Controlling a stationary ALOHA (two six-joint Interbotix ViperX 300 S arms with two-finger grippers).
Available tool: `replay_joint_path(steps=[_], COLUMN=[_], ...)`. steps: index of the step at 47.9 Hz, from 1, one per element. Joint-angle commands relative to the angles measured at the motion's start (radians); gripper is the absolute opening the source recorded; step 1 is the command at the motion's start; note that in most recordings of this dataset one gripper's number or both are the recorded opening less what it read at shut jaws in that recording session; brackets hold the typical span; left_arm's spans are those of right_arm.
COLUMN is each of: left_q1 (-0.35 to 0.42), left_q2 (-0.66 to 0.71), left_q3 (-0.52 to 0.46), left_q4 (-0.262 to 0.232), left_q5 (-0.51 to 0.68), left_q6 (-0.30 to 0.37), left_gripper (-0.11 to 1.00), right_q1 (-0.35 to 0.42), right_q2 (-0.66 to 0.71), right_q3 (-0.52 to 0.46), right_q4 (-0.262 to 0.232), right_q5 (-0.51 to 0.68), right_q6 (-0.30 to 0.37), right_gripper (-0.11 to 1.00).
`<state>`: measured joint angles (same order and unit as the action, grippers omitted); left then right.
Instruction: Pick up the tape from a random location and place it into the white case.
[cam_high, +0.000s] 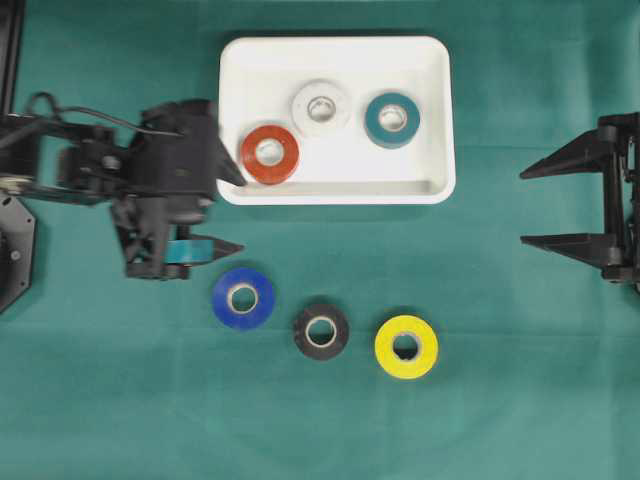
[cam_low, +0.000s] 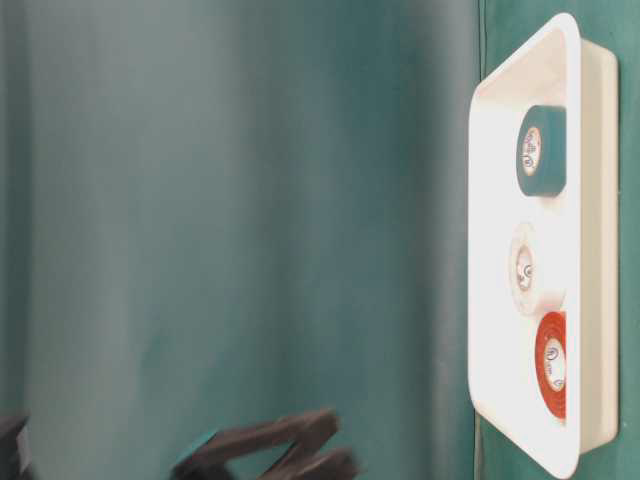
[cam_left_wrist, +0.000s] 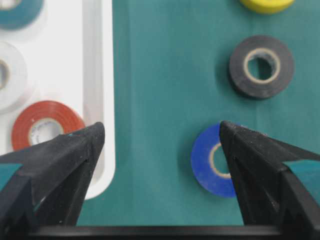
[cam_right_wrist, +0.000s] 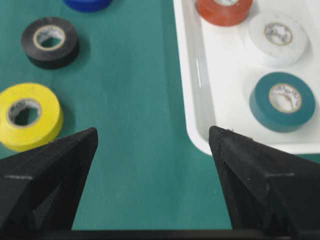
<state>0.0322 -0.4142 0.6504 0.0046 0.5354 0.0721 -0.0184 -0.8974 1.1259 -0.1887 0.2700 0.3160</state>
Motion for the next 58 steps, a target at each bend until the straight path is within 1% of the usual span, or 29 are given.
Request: replay_joint_path(steps=[1, 11, 23, 32, 42, 53, 58], left_q1=[-0.002, -0.003, -0.003, -0.003, -0.006, -0.009, -0.011], left_q2=[-0.078, -0.219, -0.356, -0.413, -0.465, -0.528, -0.563], left_q3=[0.02, 0.11, 0.164, 0.189, 0.233, 0.308, 0.36], left_q4=[0.0, 0.0, 0.0, 0.0, 0.0, -0.002, -0.002], left_q5=[-0.037, -0.109, -0.117, -0.123, -0.172, -0.216, -0.249], left_q6=[0.0, 0.0, 0.0, 0.0, 0.0, 0.0, 0.0], left_gripper=[0.94, 0.94, 0.94, 0.94, 0.94, 0.94, 0.94], right_q1=[0.0, 0.0, 0.0, 0.0, 0.0, 0.0, 0.0], right_q2=[-0.005, -0.029, -0.061, -0.08, -0.094, -0.098, -0.097], right_q3=[-0.031, -0.037, -0.046, -0.051, -0.054, -0.052, -0.049], right_q4=[0.003, -0.002, -0.002, -0.003, -0.017, -0.026, -0.028], right_q5=[-0.003, -0.003, -0.006, -0.011, -0.015, -0.02, -0.02], right_q6=[0.0, -0.002, -0.005, -0.009, -0.009, -0.009, -0.009], right_gripper=[0.86, 0.86, 0.86, 0.86, 0.86, 0.86, 0.86])
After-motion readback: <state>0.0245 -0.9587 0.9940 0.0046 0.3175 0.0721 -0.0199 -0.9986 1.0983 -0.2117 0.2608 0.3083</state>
